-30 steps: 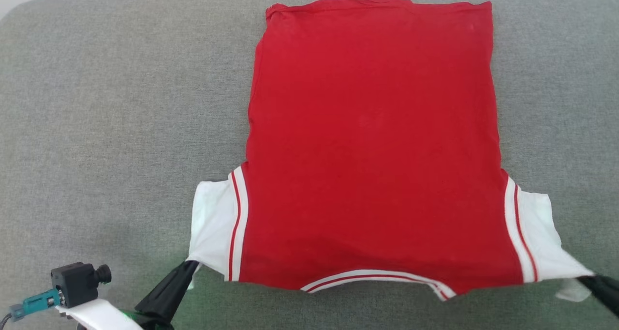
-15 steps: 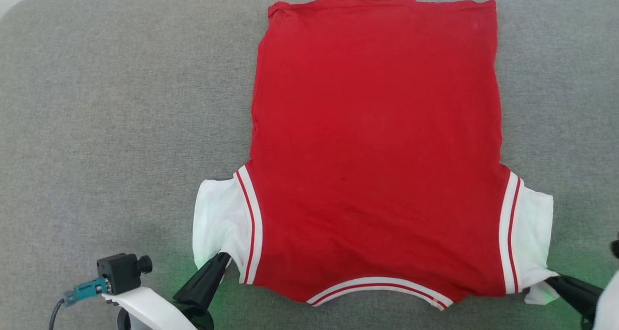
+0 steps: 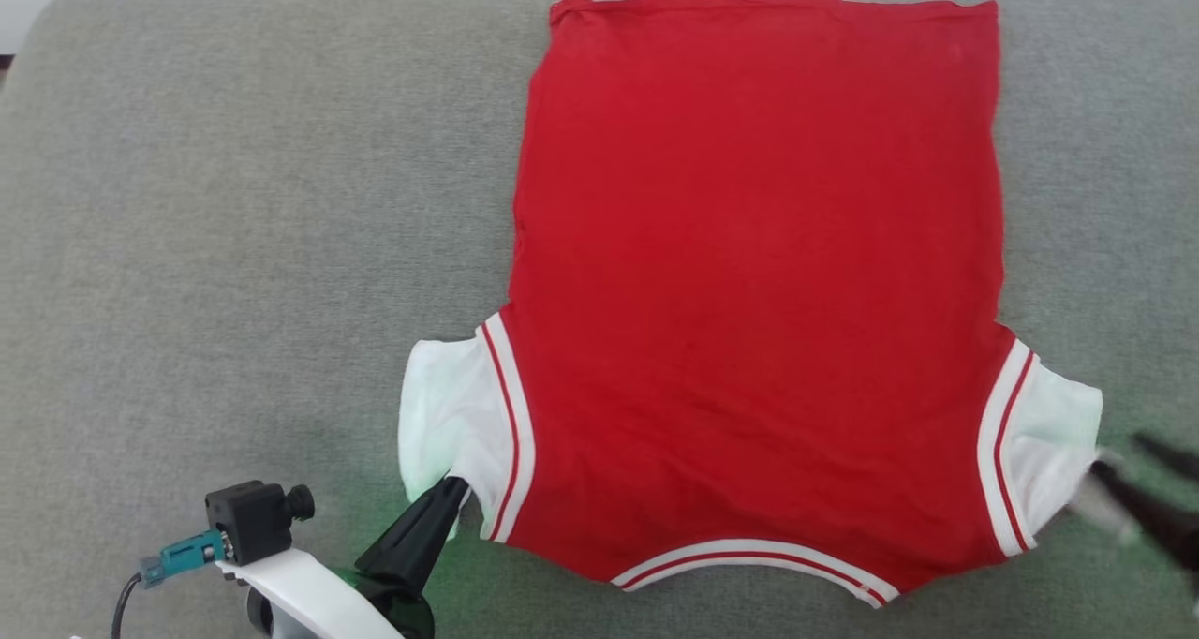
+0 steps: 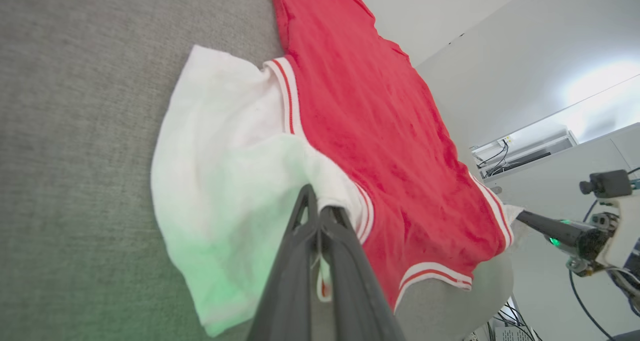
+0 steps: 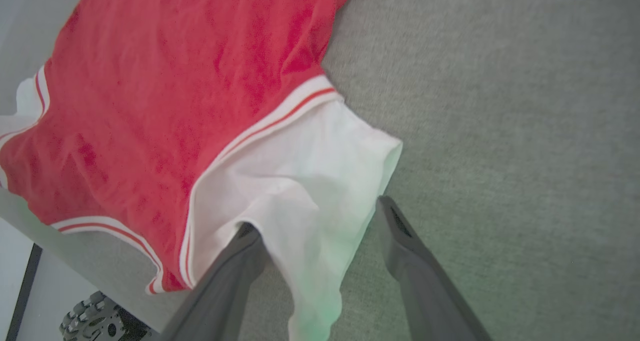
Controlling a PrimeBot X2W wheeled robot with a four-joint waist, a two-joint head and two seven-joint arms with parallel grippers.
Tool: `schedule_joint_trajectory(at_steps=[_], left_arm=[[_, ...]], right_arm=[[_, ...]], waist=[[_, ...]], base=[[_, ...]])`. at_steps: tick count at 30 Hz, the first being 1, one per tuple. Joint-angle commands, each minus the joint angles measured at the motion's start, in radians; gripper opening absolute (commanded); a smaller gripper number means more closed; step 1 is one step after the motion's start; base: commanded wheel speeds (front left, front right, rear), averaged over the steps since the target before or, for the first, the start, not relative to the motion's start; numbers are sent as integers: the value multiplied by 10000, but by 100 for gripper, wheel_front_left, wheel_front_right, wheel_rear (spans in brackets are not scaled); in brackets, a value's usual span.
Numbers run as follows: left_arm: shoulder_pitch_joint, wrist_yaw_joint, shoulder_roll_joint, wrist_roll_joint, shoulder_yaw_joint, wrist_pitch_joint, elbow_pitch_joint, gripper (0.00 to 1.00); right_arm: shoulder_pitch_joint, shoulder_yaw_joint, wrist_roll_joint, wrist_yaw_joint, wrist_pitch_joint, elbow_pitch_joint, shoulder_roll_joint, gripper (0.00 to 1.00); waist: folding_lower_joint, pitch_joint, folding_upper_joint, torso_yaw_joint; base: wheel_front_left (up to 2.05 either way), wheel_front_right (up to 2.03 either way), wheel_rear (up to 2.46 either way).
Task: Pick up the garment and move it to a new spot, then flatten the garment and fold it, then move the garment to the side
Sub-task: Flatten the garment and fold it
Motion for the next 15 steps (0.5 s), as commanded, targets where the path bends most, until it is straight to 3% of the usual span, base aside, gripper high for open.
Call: schedule_joint_trajectory(at_steps=[1,5,8,11,15], left_arm=[[-9,-52,-38,106,30,-72,-85,0],[60,-56,-174,353,87,-75,-376,0],[-37,-62,-301,548,107,-84,-588,0],[-264,-69,-480,774,58,-89,-729,0],[-648,-84,-737,1031,-83,-82,-847,0]], right_arm=[[87,-418,126,-5,54,-234,-138,100],[-301,-1807,95,-5,383,-543,-486,100],[-1367,-2215,-540,-3,676,-202,-648,100],[-3151,-1930,-1230,-3,886,548,-562,100],[-5760,-803,-2515,-3,1325,1969,-552,100]], waist=[[0,-3,-1,103],[0,116,-1,306],[0,374,-1,506],[0,718,-1,771],[0,1296,-1,1241]], base=[[0,0,0],[0,0,0],[0,0,0],[0,0,0],[0,0,0]])
